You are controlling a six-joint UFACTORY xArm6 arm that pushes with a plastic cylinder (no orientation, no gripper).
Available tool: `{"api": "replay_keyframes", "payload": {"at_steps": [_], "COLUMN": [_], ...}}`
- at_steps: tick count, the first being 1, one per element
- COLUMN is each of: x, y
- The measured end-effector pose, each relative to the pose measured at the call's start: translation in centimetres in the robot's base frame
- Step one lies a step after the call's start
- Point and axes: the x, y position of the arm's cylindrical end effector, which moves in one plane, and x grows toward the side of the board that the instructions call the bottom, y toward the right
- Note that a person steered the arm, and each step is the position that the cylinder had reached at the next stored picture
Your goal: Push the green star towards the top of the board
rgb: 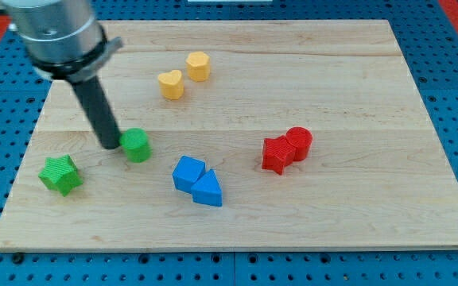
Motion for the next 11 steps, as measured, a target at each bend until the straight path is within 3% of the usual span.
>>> {"api": "replay_keyframes", "payload": {"at_steps": [2, 3, 4, 5, 6, 8, 11], "x": [10.6, 12.8, 11.8, 7.8, 4.3, 1.6, -1.8], "y": [0.7, -4.9, -9.6, -10.1, -5.9, 1.9, -3.1]}}
